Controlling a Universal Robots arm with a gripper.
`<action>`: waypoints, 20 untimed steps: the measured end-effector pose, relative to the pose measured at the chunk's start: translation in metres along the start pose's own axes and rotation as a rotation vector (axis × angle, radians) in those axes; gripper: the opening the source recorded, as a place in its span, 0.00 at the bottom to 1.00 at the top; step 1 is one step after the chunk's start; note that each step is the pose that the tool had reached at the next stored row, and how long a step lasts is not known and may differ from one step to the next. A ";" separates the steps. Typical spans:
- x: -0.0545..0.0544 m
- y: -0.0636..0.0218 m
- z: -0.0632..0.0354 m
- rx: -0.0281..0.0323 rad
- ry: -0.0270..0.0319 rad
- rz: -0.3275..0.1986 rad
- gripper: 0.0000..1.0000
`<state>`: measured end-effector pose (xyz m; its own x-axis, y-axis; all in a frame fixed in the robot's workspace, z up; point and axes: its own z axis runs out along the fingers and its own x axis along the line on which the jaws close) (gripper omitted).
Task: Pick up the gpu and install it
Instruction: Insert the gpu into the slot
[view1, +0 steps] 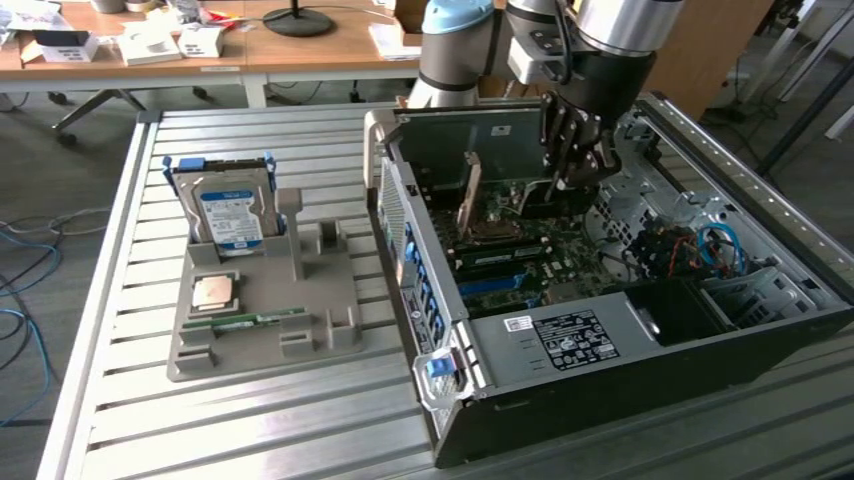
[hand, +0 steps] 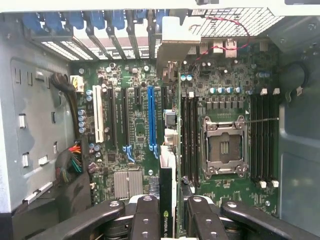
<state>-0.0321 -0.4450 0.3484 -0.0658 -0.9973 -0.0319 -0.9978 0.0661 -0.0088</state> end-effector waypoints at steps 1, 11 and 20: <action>0.000 0.0000 0.0000 0.0000 0.0000 0.000 0.26; 0.000 0.0001 0.0086 0.0000 0.0000 0.000 0.26; 0.000 0.0001 0.0110 0.0001 -0.0002 0.000 0.26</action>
<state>-0.0321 -0.4450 0.3374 -0.0658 -0.9973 -0.0322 -0.9978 0.0661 -0.0089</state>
